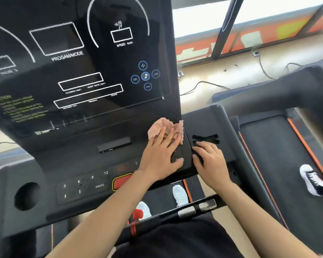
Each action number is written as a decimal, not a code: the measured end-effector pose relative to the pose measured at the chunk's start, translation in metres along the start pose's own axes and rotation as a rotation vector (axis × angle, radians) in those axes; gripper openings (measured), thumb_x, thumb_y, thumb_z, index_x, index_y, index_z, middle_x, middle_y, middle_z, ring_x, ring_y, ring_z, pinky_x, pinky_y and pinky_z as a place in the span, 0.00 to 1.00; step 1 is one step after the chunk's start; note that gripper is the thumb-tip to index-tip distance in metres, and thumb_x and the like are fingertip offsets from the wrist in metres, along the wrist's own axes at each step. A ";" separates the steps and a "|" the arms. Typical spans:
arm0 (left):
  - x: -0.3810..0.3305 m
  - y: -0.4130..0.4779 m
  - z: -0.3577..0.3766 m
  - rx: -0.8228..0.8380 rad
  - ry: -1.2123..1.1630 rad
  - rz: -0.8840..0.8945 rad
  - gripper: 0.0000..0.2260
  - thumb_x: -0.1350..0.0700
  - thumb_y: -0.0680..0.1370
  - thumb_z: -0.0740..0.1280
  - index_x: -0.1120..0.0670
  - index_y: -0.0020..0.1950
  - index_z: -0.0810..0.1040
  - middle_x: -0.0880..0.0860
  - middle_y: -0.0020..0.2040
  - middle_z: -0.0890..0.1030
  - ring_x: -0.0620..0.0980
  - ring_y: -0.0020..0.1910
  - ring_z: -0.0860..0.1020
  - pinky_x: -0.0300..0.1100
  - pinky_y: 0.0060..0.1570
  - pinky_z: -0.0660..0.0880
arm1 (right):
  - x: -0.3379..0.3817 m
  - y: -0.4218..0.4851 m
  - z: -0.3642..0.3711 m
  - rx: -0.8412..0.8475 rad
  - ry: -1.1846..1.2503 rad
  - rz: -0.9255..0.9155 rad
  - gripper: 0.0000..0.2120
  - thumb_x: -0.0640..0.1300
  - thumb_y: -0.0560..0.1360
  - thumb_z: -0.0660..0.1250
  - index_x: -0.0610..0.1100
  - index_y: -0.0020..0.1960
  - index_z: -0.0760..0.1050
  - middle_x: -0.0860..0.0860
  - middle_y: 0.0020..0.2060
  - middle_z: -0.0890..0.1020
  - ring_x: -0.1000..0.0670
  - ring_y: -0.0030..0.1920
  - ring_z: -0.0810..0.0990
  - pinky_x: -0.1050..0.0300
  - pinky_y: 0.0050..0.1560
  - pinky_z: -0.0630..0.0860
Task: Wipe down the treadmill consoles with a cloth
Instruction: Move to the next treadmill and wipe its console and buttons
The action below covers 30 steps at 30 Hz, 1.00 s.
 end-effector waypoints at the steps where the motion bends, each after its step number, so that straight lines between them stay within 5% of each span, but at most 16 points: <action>1: -0.007 0.003 0.000 0.011 0.002 0.049 0.38 0.34 0.77 0.49 0.46 0.85 0.49 0.49 0.85 0.45 0.52 0.84 0.38 0.56 0.82 0.47 | -0.001 -0.003 0.002 -0.005 -0.005 0.005 0.12 0.42 0.77 0.70 0.43 0.60 0.82 0.48 0.62 0.82 0.44 0.66 0.77 0.47 0.65 0.73; 11: 0.019 -0.031 -0.003 -0.024 -0.014 0.151 0.34 0.37 0.78 0.57 0.44 0.83 0.58 0.46 0.84 0.54 0.46 0.84 0.48 0.51 0.82 0.49 | 0.024 -0.013 0.008 -0.049 0.003 0.099 0.21 0.51 0.79 0.63 0.43 0.68 0.77 0.44 0.68 0.78 0.41 0.67 0.75 0.43 0.67 0.72; 18: 0.091 -0.101 -0.012 -0.092 -0.088 0.002 0.32 0.38 0.79 0.58 0.47 0.82 0.61 0.45 0.84 0.53 0.41 0.83 0.47 0.47 0.82 0.51 | 0.054 -0.025 0.042 0.070 -0.104 0.198 0.36 0.64 0.77 0.58 0.42 0.78 0.63 0.39 0.78 0.63 0.38 0.79 0.59 0.37 0.79 0.55; 25: 0.171 -0.180 -0.017 -0.186 -0.153 -0.273 0.27 0.40 0.81 0.56 0.44 0.80 0.66 0.42 0.82 0.59 0.40 0.83 0.52 0.48 0.80 0.60 | 0.056 -0.034 0.046 -0.005 -0.079 0.244 0.36 0.62 0.77 0.56 0.43 0.79 0.62 0.41 0.80 0.59 0.37 0.80 0.55 0.35 0.79 0.52; 30: 0.219 -0.243 -0.004 -0.191 -0.262 -0.504 0.27 0.42 0.82 0.60 0.38 0.81 0.61 0.42 0.83 0.56 0.44 0.84 0.47 0.58 0.81 0.56 | 0.077 -0.055 0.058 -0.052 -0.090 0.263 0.37 0.60 0.75 0.60 0.43 0.79 0.61 0.41 0.80 0.58 0.35 0.81 0.50 0.33 0.77 0.47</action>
Point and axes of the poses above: each hand's wrist, its own y-axis towards the middle knuckle, its own z-axis out of the palm, x = y × z, the point moved 10 cm from there along y, towards the middle knuckle
